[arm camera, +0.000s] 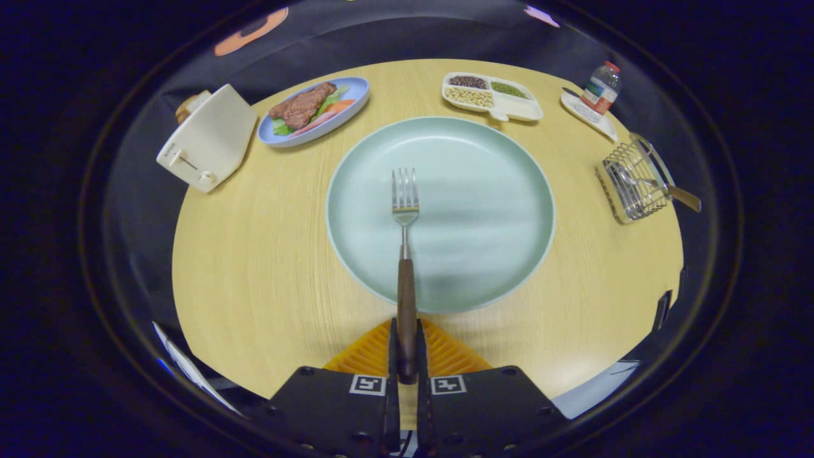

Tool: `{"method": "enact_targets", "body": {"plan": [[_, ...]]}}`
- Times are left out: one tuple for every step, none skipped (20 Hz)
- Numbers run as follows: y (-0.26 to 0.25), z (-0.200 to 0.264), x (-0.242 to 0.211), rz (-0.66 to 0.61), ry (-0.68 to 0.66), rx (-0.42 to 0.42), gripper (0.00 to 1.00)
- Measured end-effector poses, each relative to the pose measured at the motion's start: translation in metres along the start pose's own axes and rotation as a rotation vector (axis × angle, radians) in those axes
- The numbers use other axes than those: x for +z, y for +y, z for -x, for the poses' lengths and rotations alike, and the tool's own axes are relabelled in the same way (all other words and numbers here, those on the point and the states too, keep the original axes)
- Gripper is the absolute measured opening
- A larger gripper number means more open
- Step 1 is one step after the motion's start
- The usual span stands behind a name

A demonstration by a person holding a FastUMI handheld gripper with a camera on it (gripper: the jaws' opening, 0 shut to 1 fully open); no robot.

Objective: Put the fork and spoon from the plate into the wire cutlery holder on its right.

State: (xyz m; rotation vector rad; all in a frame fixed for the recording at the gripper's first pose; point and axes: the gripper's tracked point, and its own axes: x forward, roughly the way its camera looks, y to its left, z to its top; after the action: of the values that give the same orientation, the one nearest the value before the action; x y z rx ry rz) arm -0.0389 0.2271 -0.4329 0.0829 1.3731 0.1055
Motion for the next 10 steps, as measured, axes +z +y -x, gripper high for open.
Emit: {"method": "enact_targets", "body": {"plan": [[-0.001, 0.0, -0.002, 0.009, -0.003, -0.008, 0.06], [-0.002, 0.003, -0.002, 0.011, -0.006, -0.007, 0.06], [0.001, 0.006, -0.003, 0.023, -0.01, -0.01, 0.01], [0.002, 0.008, -0.003, 0.036, -0.015, -0.002, 0.01], [0.003, 0.014, -0.003, 0.046, -0.029, 0.001, 0.01], [0.004, 0.019, -0.001, 0.06, -0.046, 0.004, 0.01], [0.004, 0.024, 0.002, 0.071, -0.065, 0.006, 0.01], [0.005, 0.029, 0.005, 0.084, -0.08, 0.01, 0.01], [0.005, 0.034, 0.006, 0.093, -0.09, 0.014, 0.01], [0.005, 0.038, 0.007, 0.105, -0.095, 0.017, 0.01]]}}
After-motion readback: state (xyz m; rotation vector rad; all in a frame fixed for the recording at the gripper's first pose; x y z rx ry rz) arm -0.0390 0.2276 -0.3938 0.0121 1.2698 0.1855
